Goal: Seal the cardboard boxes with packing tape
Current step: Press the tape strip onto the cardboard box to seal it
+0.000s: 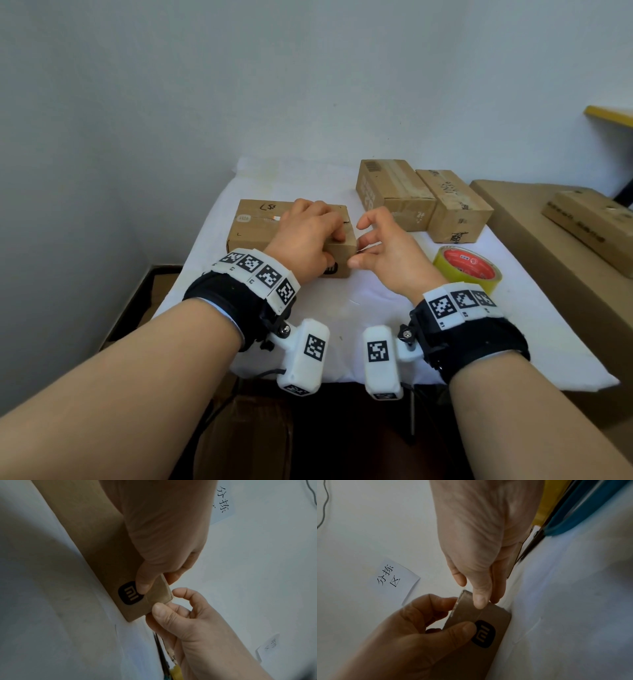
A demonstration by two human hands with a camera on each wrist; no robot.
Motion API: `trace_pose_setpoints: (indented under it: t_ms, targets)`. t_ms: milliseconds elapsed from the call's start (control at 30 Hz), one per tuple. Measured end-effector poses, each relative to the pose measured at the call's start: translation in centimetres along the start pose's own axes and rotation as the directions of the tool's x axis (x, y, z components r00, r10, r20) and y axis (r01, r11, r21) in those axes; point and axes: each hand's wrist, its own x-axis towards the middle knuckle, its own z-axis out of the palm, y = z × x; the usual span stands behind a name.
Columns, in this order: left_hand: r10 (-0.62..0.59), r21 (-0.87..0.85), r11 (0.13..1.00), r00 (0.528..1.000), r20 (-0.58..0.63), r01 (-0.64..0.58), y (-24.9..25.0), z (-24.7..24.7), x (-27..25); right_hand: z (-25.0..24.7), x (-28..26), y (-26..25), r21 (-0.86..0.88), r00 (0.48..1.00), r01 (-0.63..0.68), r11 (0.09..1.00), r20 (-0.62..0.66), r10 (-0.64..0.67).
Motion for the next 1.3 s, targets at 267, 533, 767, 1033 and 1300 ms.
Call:
trace_pose_setpoints:
  t_ms: [267, 533, 767, 1033, 1300]
  targets:
    - [-0.026, -0.062, 0.998, 0.999, 0.020, 0.027, -0.4, -0.2, 0.3, 0.2, 0.3, 0.7, 0.123, 0.998, -0.040, 0.992, -0.042, 0.046]
    - [-0.042, -0.108, 0.993, 0.999, 0.034, 0.046, -0.7, -0.4, 0.6, -0.3, 0.3, 0.8, 0.231, 0.997, -0.067, 0.971, -0.017, 0.073]
    - [-0.006, -0.189, 0.982, 0.999, 0.044, 0.014, -1.3, -0.7, 0.6, -0.4, 0.5, 0.9, 0.276, 0.994, -0.105, 0.955, 0.013, 0.105]
    - [-0.012, -0.195, 0.981, 1.000, 0.011, 0.014, -1.6, -0.5, 0.6, -0.7, 0.0, 0.5, 0.438, 0.982, -0.184, 0.880, 0.051, 0.180]
    - [-0.011, -0.205, 0.979, 1.000, 0.009, 0.013, -1.8, -0.3, 0.6, -0.1, 0.4, 0.6, 0.407, 0.983, -0.179, 0.896, 0.037, 0.180]
